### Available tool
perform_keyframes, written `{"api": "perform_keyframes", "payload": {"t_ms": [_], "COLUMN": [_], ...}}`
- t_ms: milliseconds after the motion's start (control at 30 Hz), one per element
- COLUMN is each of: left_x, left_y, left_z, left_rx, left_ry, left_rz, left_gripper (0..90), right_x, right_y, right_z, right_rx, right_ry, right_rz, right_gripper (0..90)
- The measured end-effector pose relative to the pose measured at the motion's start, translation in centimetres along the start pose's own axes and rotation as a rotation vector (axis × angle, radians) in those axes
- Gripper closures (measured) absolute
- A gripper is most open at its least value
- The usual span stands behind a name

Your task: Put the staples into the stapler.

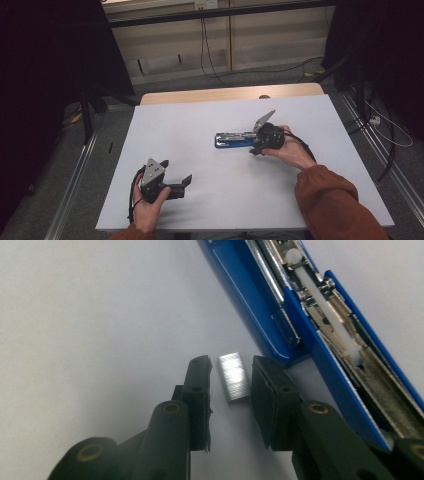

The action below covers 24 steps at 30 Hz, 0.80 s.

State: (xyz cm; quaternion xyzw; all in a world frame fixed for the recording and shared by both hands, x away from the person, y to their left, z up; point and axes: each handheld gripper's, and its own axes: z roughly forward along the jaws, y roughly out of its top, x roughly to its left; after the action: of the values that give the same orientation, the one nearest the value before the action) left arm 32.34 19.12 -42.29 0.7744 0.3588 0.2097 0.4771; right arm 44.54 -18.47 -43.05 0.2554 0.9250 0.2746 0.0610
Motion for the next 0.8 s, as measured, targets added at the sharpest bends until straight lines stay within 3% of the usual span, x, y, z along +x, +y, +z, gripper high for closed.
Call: {"api": "perform_keyframes", "payload": {"t_ms": [533,800], "left_x": [0.12,0.08], "left_y": [-0.07,-0.07], "left_z": [0.22,0.24], "left_rx": [0.007,0.014], "left_ry": [-0.013,-0.016], "left_rz": [0.0,0.004], "left_gripper": [4.6,4.6], "right_x": [-0.04,-0.38], "right_y": [0.49,0.24], "right_z": [0.84,0.86], "right_rx": [0.047,0.035], "right_ry": [-0.008,0.02], "right_rz": [-0.063,-0.03], "right_gripper": [77.7,78.7]}}
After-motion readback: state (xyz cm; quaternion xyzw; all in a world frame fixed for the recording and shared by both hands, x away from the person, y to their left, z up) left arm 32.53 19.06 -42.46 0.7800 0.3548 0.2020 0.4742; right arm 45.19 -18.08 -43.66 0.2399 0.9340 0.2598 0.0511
